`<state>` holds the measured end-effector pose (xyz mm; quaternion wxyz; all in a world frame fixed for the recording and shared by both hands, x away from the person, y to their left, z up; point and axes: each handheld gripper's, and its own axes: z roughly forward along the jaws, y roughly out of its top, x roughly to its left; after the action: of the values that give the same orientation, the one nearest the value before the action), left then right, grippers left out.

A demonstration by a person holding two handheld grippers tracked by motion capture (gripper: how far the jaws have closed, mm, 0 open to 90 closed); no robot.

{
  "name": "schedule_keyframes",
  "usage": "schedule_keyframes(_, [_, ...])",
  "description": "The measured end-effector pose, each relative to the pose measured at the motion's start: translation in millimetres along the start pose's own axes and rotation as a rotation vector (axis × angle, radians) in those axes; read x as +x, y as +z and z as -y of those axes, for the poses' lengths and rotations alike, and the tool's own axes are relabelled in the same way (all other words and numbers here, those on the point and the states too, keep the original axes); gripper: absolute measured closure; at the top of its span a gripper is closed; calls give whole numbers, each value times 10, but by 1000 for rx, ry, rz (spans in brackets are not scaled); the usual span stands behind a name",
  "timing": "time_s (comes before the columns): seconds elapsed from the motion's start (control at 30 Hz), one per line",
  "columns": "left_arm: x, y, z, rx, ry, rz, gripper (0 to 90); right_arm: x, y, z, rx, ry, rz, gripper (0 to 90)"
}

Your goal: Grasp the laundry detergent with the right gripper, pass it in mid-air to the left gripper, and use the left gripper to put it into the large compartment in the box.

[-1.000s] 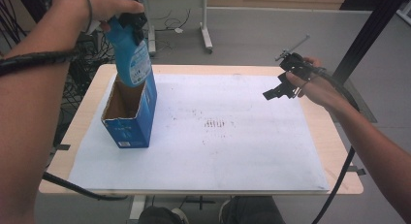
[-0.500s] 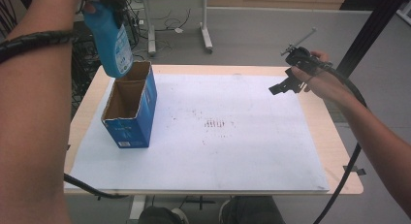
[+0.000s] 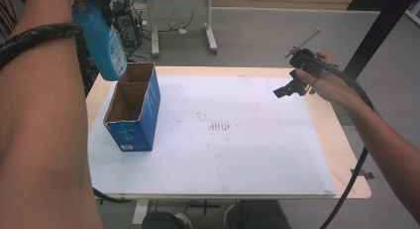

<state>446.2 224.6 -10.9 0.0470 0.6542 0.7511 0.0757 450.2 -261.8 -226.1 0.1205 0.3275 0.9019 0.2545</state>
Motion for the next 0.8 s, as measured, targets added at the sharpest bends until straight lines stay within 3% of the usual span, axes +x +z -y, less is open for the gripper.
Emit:
schedule_keyframes(0.27, [80, 55, 6, -3, -15, 1, 369, 16, 32, -7, 6, -7, -6, 3])
schedule_keyframes(0.43, [81, 101, 0, 0, -14, -14, 369, 21, 47, -3, 8, -7, -6, 3])
schedule_keyframes(0.8, [78, 235, -25, 12, -22, -5, 369, 14, 59, 9, 11, -6, -8, 3])
